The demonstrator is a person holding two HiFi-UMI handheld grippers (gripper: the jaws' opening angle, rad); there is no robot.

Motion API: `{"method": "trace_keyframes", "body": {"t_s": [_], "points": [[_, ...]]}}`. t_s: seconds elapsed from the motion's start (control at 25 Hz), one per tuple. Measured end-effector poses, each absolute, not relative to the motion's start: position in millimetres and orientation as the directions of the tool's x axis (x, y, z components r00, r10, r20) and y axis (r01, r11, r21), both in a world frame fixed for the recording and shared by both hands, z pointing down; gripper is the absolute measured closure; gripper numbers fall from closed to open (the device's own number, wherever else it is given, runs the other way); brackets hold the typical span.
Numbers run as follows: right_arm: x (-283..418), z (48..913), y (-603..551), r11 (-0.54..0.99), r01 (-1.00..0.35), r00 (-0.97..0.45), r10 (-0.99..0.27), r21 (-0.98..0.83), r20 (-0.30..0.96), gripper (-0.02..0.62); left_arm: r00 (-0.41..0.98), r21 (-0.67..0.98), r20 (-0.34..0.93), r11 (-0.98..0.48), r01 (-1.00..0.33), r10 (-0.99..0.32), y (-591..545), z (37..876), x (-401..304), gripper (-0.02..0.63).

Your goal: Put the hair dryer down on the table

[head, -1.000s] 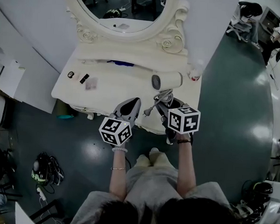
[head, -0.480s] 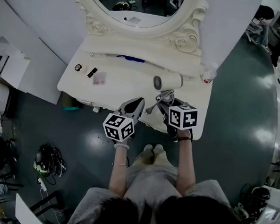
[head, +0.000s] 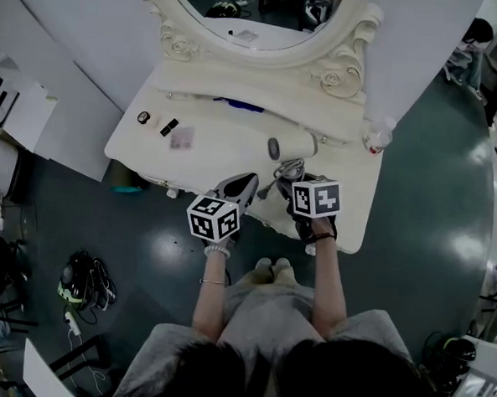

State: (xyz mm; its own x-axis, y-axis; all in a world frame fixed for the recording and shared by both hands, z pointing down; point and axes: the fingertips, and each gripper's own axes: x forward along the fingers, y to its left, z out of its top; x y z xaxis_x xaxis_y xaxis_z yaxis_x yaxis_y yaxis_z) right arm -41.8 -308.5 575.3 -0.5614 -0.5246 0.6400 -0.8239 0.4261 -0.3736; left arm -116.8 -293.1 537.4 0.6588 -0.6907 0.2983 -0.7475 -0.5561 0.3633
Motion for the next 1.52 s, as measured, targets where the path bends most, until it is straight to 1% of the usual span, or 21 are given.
{"method": "trace_keyframes", "body": {"t_s": [0.8,1.16,1.52], "points": [[-54,609,-325,0.462,-0.826,-0.524,-0.42,-0.323,0.741,0.408,0.662,0.436,0.397,-0.504,-0.746,-0.636,-296,586,-122,0.601],[-56,624,-329,0.477,-0.835,-0.477,-0.375,-0.275,0.795,0.408,0.655,0.452,0.414,-0.483,-0.75,-0.632,-297,594,-126,0.601],[-62,630,-333,0.476,-0.839,-0.456,-0.354,-0.262,0.817,0.408,0.648,0.45,0.423,-0.474,-0.757,-0.634,-297,598,-132,0.601]]}}
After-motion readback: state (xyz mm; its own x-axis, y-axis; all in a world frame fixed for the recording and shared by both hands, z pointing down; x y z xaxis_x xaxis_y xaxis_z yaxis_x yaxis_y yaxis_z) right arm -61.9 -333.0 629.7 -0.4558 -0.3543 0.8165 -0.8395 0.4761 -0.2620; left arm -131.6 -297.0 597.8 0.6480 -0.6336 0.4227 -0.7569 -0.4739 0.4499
